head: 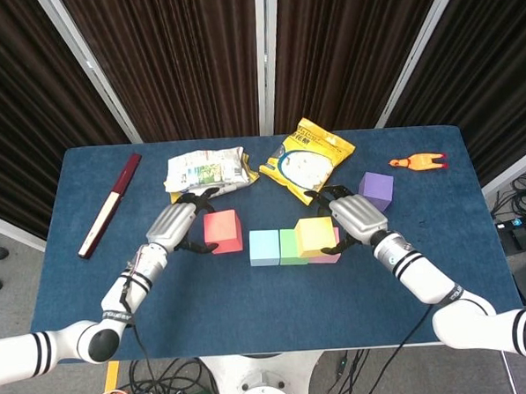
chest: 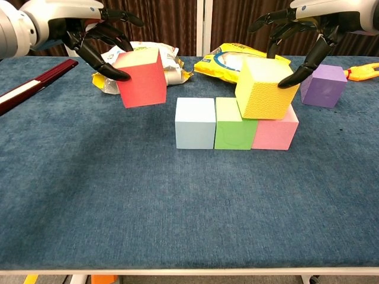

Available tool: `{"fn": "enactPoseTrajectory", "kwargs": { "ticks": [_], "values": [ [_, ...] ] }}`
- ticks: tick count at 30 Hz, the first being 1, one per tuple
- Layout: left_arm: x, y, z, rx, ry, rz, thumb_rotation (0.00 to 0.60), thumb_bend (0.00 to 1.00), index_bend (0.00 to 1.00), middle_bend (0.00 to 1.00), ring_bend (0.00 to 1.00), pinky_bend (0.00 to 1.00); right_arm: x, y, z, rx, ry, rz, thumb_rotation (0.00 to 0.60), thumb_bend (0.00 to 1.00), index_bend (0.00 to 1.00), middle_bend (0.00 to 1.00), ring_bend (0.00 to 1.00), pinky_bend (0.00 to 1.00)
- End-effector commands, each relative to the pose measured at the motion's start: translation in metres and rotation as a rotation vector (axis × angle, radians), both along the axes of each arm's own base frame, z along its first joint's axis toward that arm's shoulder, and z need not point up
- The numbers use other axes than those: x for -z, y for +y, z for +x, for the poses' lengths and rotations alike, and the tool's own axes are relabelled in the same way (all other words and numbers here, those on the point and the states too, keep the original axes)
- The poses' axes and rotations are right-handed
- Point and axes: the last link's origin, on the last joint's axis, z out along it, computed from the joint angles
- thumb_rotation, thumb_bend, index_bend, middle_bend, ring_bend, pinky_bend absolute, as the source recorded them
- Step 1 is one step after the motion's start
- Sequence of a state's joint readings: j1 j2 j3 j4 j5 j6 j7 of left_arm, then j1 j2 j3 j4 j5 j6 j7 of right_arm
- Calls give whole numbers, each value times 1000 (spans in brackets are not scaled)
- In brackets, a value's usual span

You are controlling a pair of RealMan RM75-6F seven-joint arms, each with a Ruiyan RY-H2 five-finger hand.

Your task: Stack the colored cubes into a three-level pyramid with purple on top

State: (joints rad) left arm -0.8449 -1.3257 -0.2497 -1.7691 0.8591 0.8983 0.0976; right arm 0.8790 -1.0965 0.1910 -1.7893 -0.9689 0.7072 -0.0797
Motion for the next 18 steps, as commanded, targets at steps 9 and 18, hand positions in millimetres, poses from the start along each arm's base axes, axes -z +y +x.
{"fn": "enactPoseTrajectory", "kwargs": {
  "ticks": [9, 18],
  "values": [
    [-1, 0, -3, -3, 0, -4, 600, 222, 17, 572, 146, 82, 2, -3, 1, 12, -1, -2, 600, 71, 0, 426, 20, 0],
    [-3, 1, -5, -7, -2, -1, 600, 221, 17, 571, 146, 82, 3, -4, 2, 15, 4, 8, 600, 49, 0, 424, 20, 0]
  ]
}}
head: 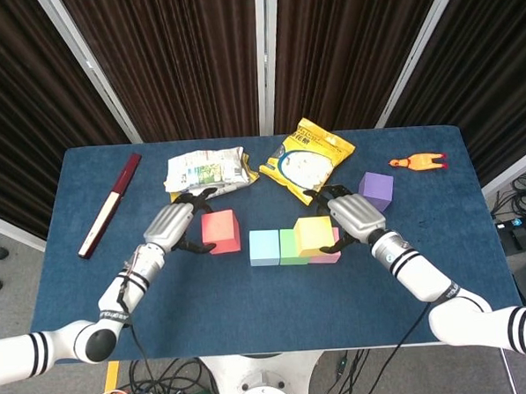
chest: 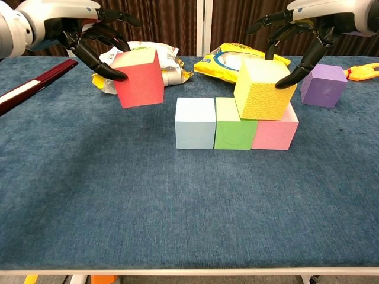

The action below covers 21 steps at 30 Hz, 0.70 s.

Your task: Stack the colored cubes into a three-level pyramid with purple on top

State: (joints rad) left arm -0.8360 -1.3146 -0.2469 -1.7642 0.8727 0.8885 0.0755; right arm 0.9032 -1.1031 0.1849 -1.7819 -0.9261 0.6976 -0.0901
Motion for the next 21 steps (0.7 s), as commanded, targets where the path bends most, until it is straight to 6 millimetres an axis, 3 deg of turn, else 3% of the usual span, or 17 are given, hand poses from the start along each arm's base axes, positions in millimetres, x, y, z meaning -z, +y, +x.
{"fn": "enactPoseTrajectory", "kwargs": {
  "ticks": [1, 21],
  "values": [
    [0, 0, -1, -2, 0, 1, 600, 221, 17, 571, 146, 82, 0, 0, 0, -1, 2, -2, 600, 46, 0, 423, 20, 0],
    [-1, -1, -6, -7, 3, 1, 600, 221, 17, 566, 146, 79, -1, 0, -3, 10, -1, 8, 600, 0, 0, 294, 7, 0]
  ]
}}
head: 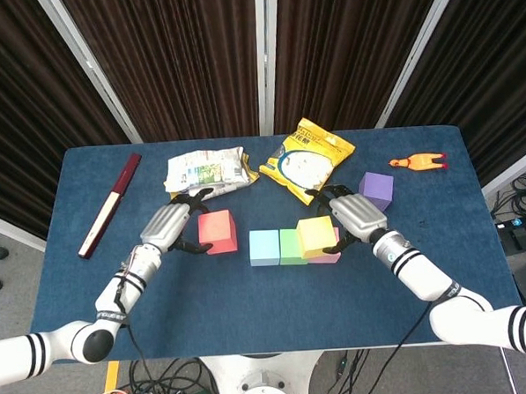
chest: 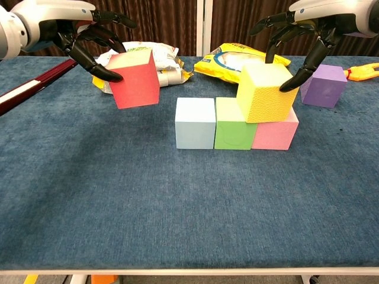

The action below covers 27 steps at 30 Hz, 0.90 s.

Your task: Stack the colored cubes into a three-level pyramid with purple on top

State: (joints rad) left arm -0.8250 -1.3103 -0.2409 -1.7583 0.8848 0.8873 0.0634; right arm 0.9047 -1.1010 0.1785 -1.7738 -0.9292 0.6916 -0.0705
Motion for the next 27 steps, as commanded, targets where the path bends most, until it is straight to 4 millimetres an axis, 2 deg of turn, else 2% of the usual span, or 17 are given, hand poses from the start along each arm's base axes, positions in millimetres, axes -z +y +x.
{"fn": "enactPoseTrajectory", "kwargs": {
  "ticks": [1, 5, 10, 27],
  "values": [
    [0, 0, 0, 1, -1, -1, 600, 221, 17, 566, 146, 79, 0, 1, 0, -2, 2, 6, 600, 0, 0, 265, 3, 0],
    [0, 0, 0, -1, -2, 3, 600, 221, 17, 566, 146, 77, 2, 1, 1, -11, 1, 12, 600, 0, 0, 172, 0, 0],
    [-2, -1, -2, -5, -3, 6, 600, 222, 17, 566, 146, 77, 5, 0, 4, -22, -10, 12, 600, 0, 0, 178, 0, 0],
    [-9, -2, -10, -20, -6, 17, 600, 222, 17, 565, 146, 76, 19, -3, 12, -45, -31, -8, 600, 3, 0, 409, 0, 0]
  ]
}}
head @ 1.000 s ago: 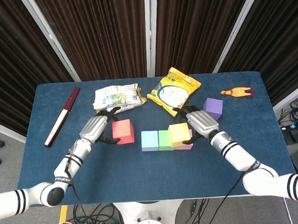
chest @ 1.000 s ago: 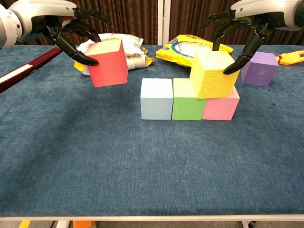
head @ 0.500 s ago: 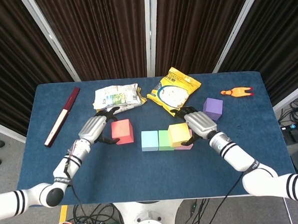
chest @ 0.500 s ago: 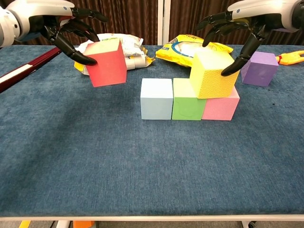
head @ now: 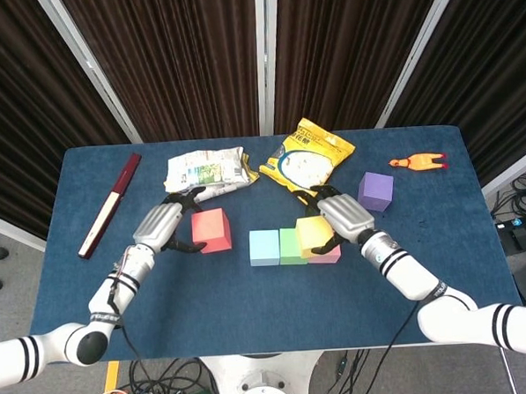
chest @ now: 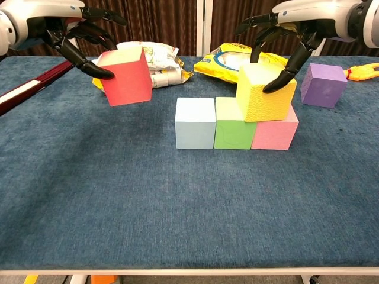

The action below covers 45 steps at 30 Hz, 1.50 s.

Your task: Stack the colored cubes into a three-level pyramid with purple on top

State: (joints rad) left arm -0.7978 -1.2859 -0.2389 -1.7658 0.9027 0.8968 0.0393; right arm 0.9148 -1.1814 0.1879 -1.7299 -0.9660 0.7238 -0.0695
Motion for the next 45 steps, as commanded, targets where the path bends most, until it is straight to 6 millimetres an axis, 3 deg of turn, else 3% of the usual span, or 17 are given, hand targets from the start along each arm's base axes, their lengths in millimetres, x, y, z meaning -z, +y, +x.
{"fn": "enactPoseTrajectory", "kwargs": {
  "ticks": [1, 8, 22, 25, 33, 40, 45],
  "values": [
    [0, -1, 0, 0, 0, 0, 600, 222, 17, 566, 146, 77, 1, 0, 0, 0, 2, 0, 600, 4, 0, 422, 0, 0],
    [-1, 0, -1, 1, -1, 0, 600, 221, 17, 565, 146, 76, -1, -1, 1, 5, -12, -18, 600, 6, 0, 485, 2, 0],
    [0, 0, -2, -2, -2, -1, 600, 222, 17, 562, 146, 76, 4, -2, 0, 8, -6, -25, 600, 6, 0, 474, 3, 0],
    [0, 0, -1, -1, -3, -2, 600, 221, 17, 562, 146, 76, 4, 0, -1, 13, -1, -12, 600, 1, 0, 419, 1, 0],
    [-1, -2, 0, 2, -4, 0, 600, 222, 17, 561, 146, 76, -2, 2, -2, 18, -17, -21, 600, 0, 0, 140, 0, 0],
    [-1, -2, 7, 22, -10, 7, 600, 222, 17, 560, 146, 76, -21, 7, -7, 35, -63, -48, 600, 0, 0, 95, 0, 0],
    [4, -5, 20, 51, -16, 14, 600, 221, 17, 552, 146, 76, -56, 14, -24, 64, -96, -108, 600, 0, 0, 96, 0, 0]
  ]
}}
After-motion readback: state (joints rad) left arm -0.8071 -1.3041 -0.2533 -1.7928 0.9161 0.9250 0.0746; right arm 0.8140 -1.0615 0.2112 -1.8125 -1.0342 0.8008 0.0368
